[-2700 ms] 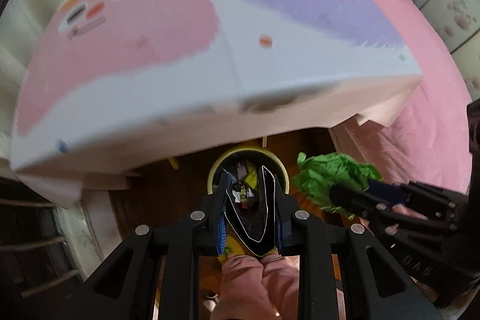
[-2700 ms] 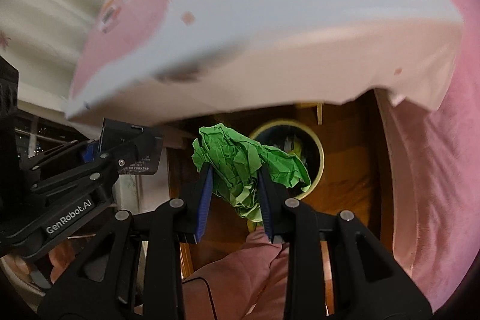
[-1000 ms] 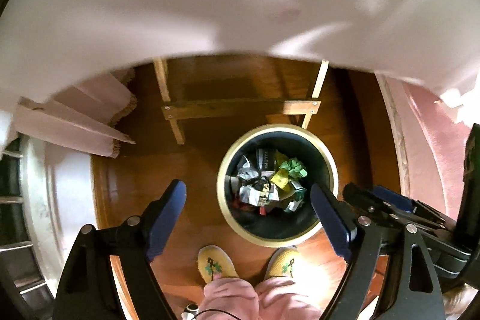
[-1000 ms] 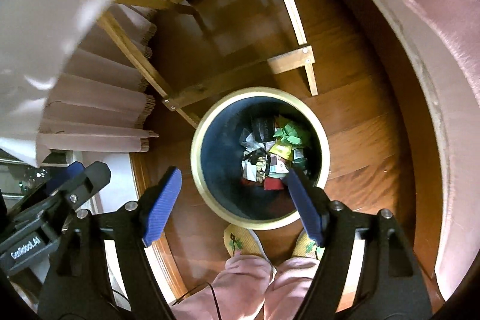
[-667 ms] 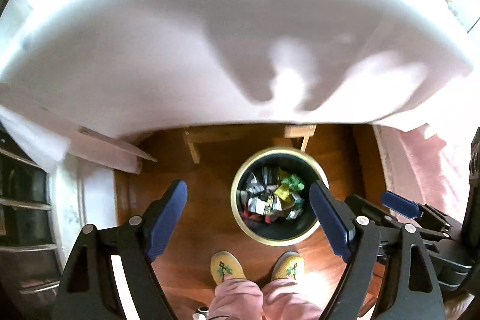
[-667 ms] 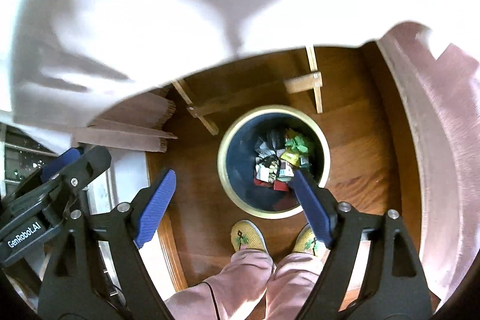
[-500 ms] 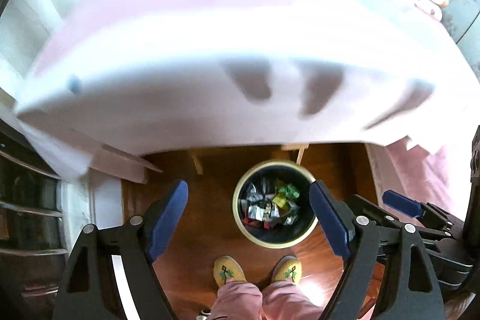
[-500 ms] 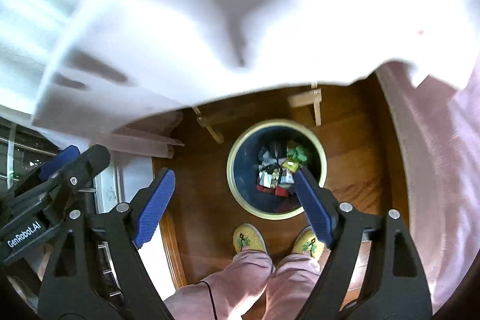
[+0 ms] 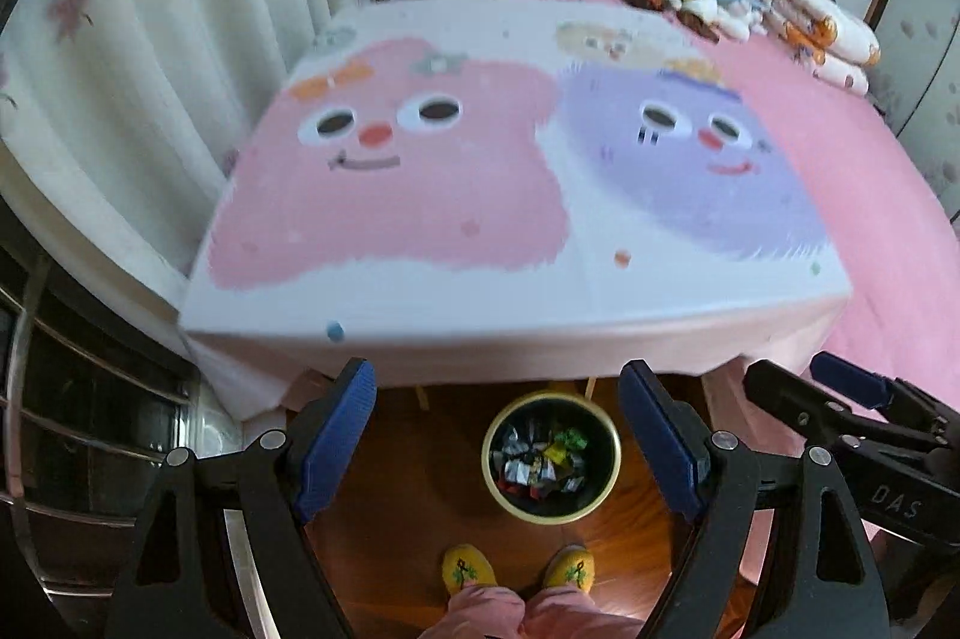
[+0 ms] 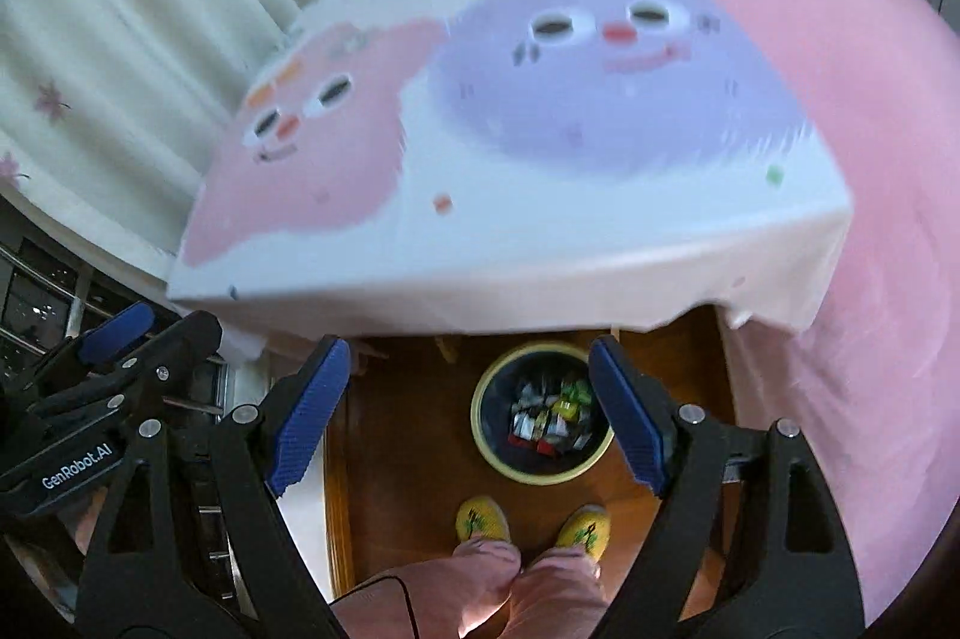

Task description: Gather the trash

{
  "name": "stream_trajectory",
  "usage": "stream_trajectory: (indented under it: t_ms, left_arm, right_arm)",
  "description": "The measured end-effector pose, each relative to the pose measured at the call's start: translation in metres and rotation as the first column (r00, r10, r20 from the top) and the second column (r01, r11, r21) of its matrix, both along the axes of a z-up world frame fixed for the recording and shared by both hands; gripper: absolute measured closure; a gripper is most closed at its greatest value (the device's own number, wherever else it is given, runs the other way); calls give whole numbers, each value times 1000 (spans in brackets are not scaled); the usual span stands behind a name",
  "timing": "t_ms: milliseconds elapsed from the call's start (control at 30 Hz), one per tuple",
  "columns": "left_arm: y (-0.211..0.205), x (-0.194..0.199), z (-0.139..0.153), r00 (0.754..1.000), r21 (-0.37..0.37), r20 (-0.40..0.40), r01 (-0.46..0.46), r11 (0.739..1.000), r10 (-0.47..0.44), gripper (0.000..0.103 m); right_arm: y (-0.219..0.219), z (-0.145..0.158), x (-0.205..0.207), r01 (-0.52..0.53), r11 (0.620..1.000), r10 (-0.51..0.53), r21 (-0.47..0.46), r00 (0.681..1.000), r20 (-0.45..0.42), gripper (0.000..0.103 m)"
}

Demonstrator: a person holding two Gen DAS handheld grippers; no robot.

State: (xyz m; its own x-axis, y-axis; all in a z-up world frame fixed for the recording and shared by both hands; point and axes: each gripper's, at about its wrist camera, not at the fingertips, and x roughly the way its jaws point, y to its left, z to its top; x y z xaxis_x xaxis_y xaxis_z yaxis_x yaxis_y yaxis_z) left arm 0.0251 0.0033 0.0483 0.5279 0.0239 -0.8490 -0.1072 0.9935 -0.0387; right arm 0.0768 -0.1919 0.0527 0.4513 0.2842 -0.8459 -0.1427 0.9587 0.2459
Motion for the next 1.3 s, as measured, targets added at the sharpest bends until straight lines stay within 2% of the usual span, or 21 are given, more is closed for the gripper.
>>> stream_trajectory:
  t_ms: [200,367,567,800,1300]
  left_arm:
    - [5,-2,49,998,-2,43,-39,999,39,18]
    - [1,-9,68,995,12,78,-58,998,57,18]
    - [-6,-12,73,995,25,89,-54,998,52,18]
    - [-12,-6,73,993,28,106,-46,999,43,18]
    - [-15,2,73,993,30,112,-42,999,38,18]
  right_arm:
    - [5,56,-3,7,999,-4,-31,997,72,23]
    - [8,77,-11,24,998,-17,-56,992,125,23]
    - [7,80,-19,32,997,-22,-66,990,136,23]
    - [3,84,-19,26,997,-12,-76,982,187,23]
    - [7,83,-11,20,997,-4,-78,978,207,23]
